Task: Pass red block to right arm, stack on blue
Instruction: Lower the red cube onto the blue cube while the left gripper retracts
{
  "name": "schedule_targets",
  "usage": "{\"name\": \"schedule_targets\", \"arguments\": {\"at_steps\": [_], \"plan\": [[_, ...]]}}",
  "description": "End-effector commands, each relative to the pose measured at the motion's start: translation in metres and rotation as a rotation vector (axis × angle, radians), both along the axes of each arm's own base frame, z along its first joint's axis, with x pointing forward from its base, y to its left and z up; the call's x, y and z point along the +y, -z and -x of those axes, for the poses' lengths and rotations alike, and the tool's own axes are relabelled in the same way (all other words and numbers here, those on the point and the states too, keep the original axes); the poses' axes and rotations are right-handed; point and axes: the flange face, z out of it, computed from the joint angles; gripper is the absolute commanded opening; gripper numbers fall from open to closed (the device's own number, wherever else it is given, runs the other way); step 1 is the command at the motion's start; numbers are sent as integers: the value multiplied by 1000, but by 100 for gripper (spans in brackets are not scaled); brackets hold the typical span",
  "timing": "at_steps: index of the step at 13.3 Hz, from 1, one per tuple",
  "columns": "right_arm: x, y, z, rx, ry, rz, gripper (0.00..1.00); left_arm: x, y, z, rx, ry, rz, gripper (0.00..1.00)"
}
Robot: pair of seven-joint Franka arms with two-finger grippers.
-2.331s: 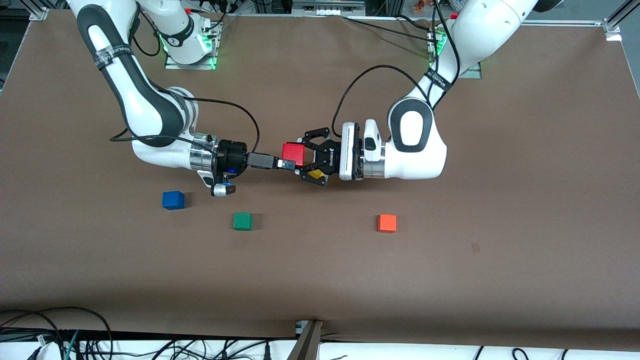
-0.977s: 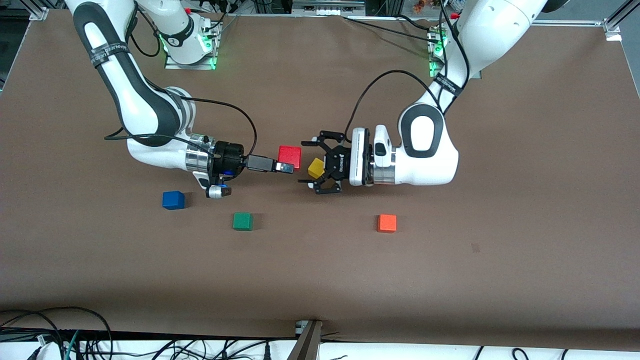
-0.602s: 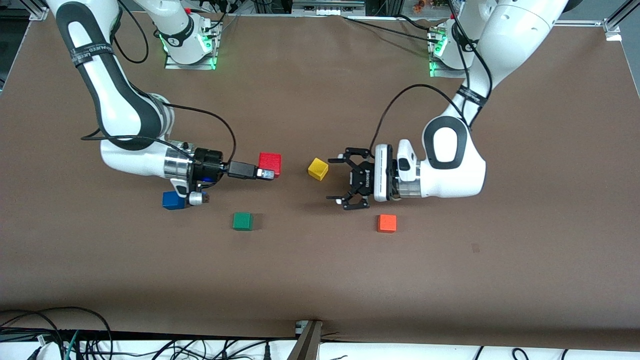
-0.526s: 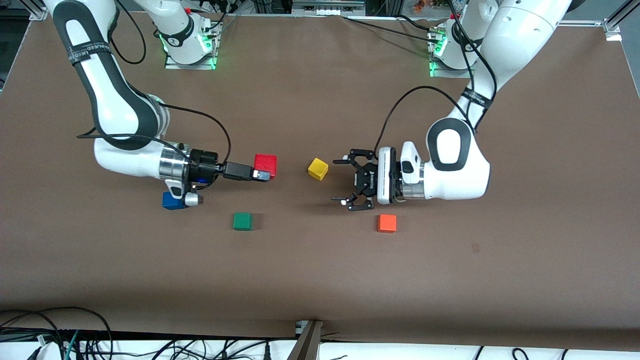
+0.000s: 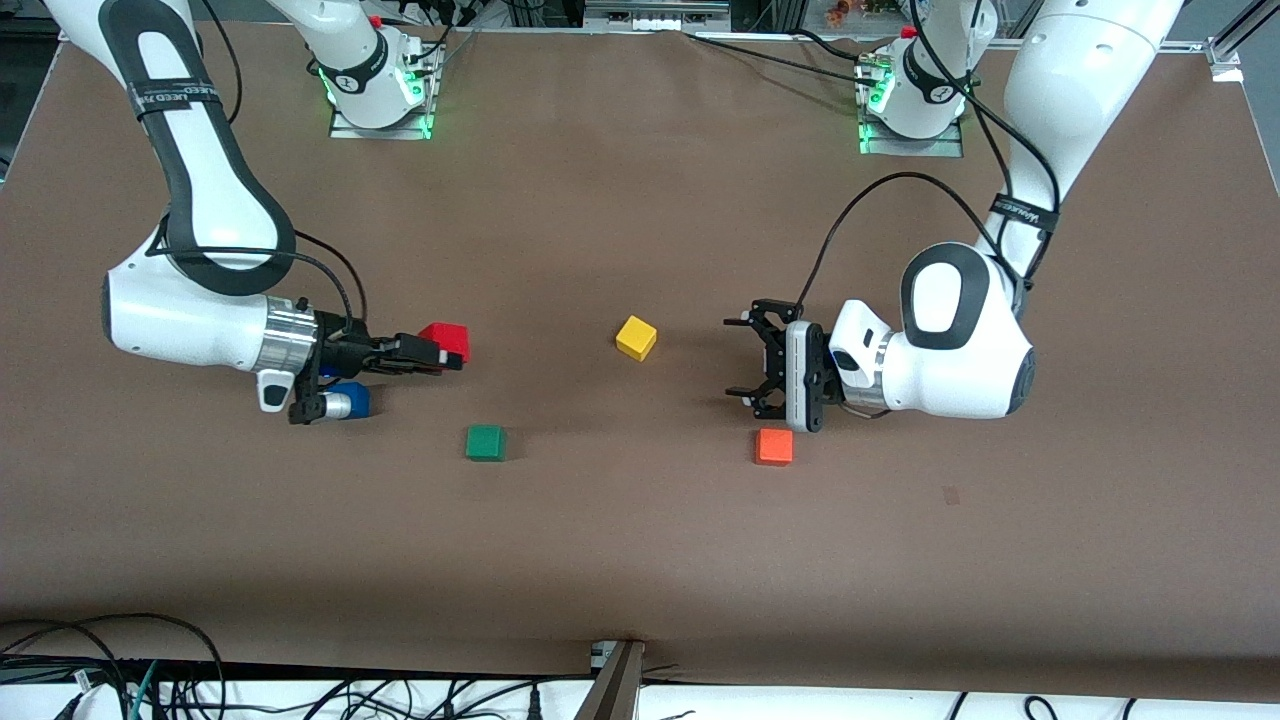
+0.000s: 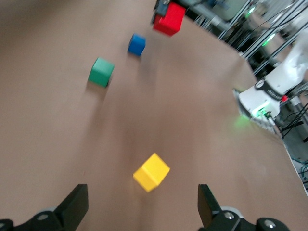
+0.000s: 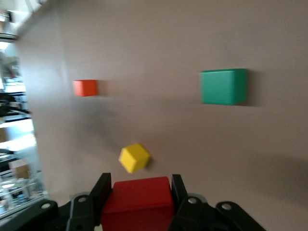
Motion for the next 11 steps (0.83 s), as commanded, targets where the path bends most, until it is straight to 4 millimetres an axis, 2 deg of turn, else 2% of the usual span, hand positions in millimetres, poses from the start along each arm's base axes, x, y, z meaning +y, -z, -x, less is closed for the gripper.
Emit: {"name": "schedule_targets", "arguments": {"at_steps": [1,4,6,7,8,10,11], "plan": [[-13,-22,8,19,-19,153,0,-2,-45,9,44,-8,-163,100],[-28,-26,13,21,-31,340,0,12,-99,5,83,-18,-416,100],[-43,-16,17,29,-47,435,0,22,-119,7,70,-39,-478,100],[-49,-12,18,28,-56,464,0,35,-121,4,92,-73,-517,100],[-65,-4,19,28,-46,500,0,43,-124,4,98,-97,-568,100],[-80,20,29,11,-33,544,0,52,-133,4,57,-121,-677,100],[-89,32,36,-11,-8,560,0,54,-156,11,20,-149,-714,100]]}}
